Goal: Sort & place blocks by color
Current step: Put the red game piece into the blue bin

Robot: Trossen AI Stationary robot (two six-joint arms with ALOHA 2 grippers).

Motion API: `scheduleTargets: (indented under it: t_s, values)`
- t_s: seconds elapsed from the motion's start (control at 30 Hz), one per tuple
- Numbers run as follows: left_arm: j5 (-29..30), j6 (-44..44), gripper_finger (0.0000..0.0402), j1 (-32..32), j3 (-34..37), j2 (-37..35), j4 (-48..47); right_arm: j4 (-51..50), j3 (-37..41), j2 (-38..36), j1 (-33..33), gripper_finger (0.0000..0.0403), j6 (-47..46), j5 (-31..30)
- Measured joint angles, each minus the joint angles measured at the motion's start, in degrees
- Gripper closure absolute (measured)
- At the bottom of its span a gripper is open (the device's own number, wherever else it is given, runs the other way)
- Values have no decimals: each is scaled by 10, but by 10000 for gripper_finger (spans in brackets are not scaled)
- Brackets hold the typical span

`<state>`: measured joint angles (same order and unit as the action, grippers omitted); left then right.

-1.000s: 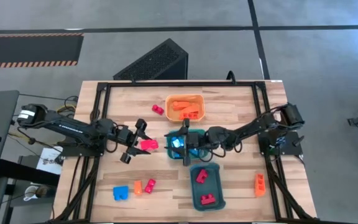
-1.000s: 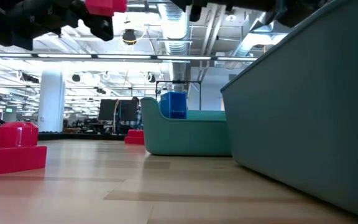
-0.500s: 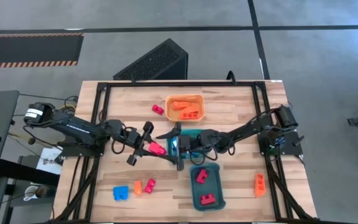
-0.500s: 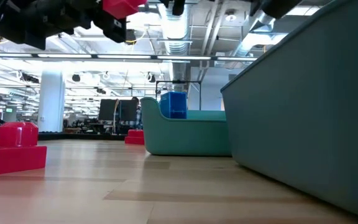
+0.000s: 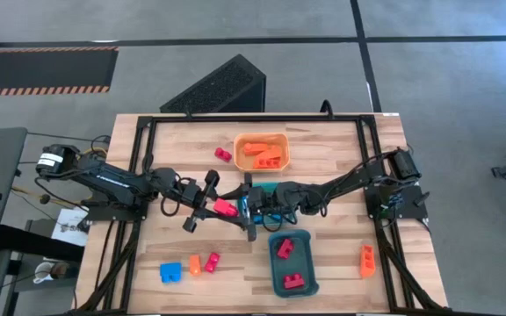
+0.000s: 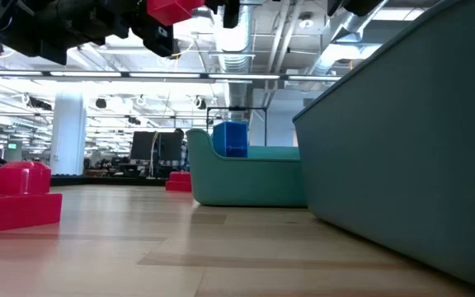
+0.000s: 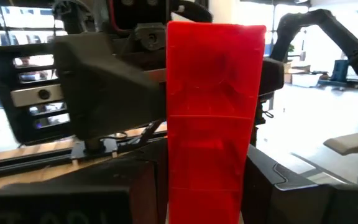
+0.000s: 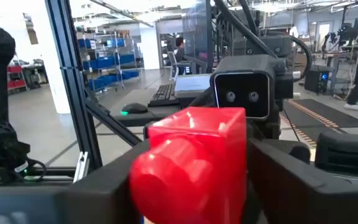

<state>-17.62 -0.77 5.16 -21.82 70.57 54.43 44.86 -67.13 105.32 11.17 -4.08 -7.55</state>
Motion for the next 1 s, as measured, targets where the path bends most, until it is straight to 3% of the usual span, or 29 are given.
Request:
scheduleTargets:
  t_s: [0.23,0.47,0.6,0.8,1.0]
  values:
    - [85,4,290,0,1,-1,-19,-19,0,-3,-1,274,4,-36]
    - [175,4,147,0,0,0,-50,-130,0,-46,2,276,-20,-67]
    - [200,-16,92,-2,0,-3,-67,-225,0,-105,24,276,-24,-96]
    - [250,-31,73,-2,0,-30,-110,-395,-1,-186,76,276,-91,-122]
    - [274,-27,80,-2,0,-57,-145,-551,-1,-207,149,276,-260,-122]
